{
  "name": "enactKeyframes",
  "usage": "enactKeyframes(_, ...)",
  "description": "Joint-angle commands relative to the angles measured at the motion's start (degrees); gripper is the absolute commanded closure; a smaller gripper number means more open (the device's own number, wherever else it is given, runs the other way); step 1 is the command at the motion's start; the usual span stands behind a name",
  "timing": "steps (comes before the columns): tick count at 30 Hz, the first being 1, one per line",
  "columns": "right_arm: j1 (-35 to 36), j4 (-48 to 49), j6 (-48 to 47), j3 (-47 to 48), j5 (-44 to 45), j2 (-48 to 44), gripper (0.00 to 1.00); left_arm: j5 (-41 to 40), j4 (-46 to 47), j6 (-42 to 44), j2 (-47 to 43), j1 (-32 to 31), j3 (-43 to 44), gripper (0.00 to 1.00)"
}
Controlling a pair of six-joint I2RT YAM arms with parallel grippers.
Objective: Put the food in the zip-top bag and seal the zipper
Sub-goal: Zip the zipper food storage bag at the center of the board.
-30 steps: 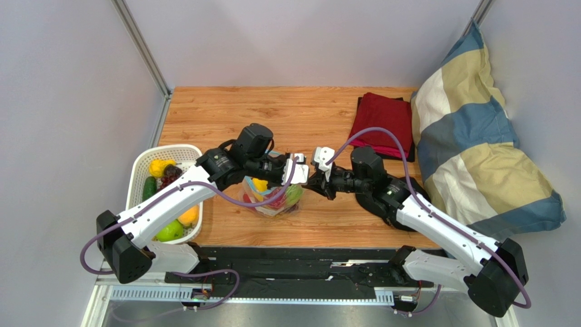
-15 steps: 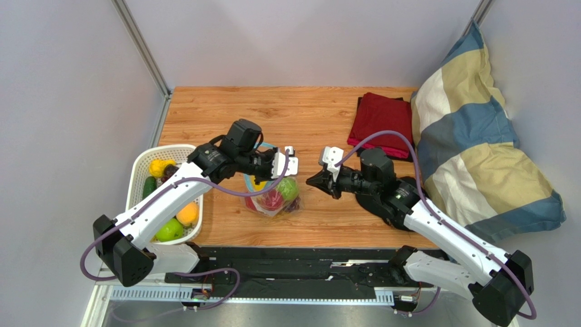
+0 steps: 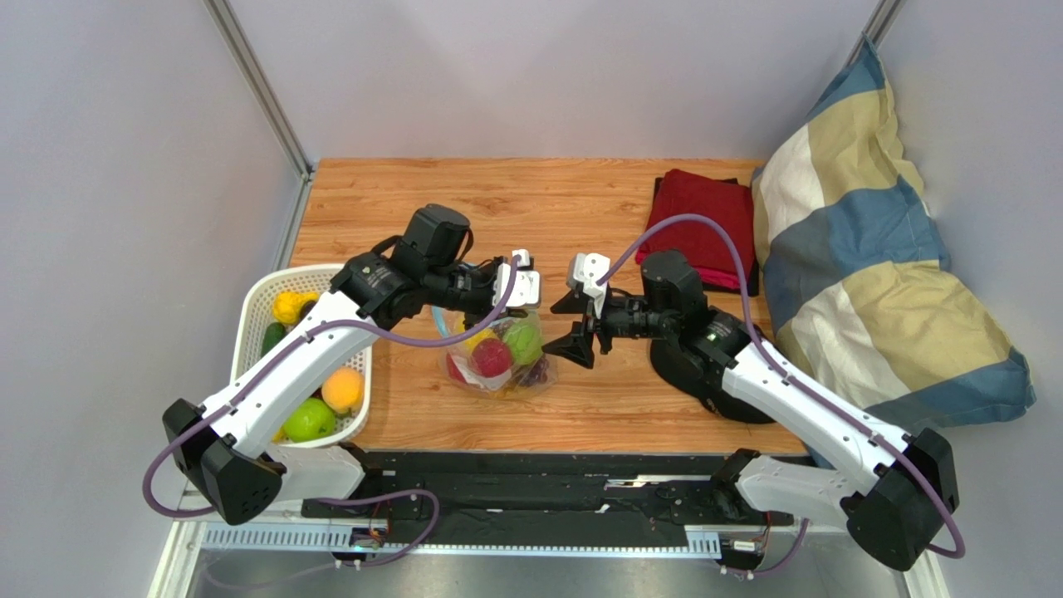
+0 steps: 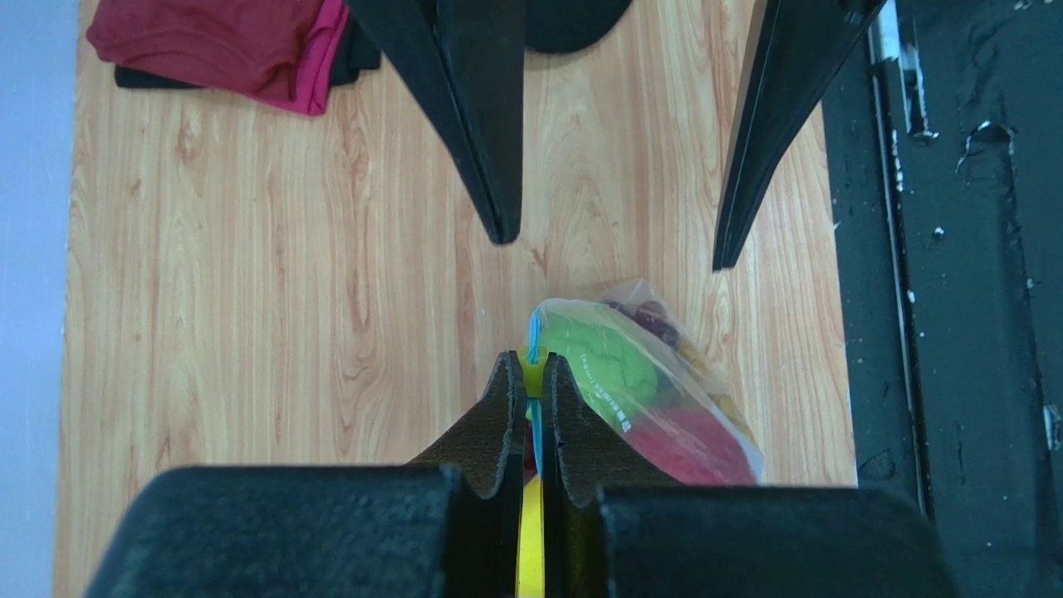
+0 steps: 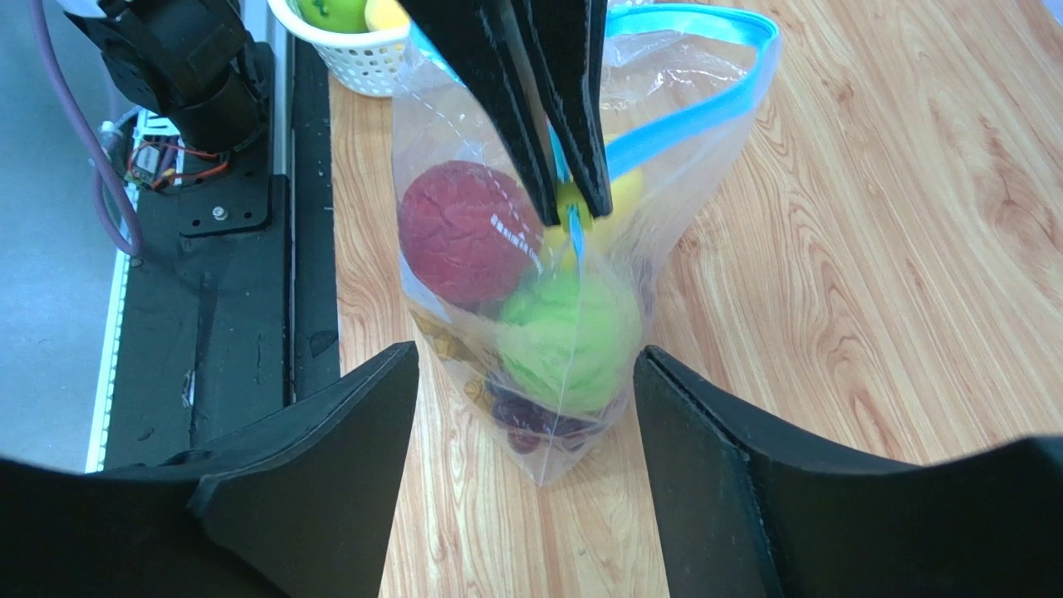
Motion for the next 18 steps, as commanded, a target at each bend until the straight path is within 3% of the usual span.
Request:
enactKeyframes(1,0.5,2.4,0.5,3.4,-2.8,1.7,0.33,3.8,0.8,-1.7,0.8,-1.6,3.2,1.0)
enactKeyframes(10,1.1,5.0,1.0,5.0,-2.2,5.3,0.45,4.0,1.5,-2.3,1.5,-2.7,3.9,1.0)
enactKeyframes(13,1.4,6.3,1.2,4.7,-1.2,5.9,0.58,4.0,1.6,-2.6,1.7,-2.7,4.1,1.0)
enactKeyframes(16,1.5,7.6,1.4,4.2,0.2,5.8,0.85,4.0,1.5,-3.1,1.9,-2.7,3.7,1.0)
enactKeyframes(17,1.5,7.7,1.3,3.8,0.7,5.3,1.0,3.9,1.0,-3.1,2.1,-2.8,3.5,1.0)
enactKeyframes(18,1.5,8.0,1.1,3.5,1.0,4.9,1.0,3.3,0.5,-2.8,2.2,-2.7,3.5,1.0)
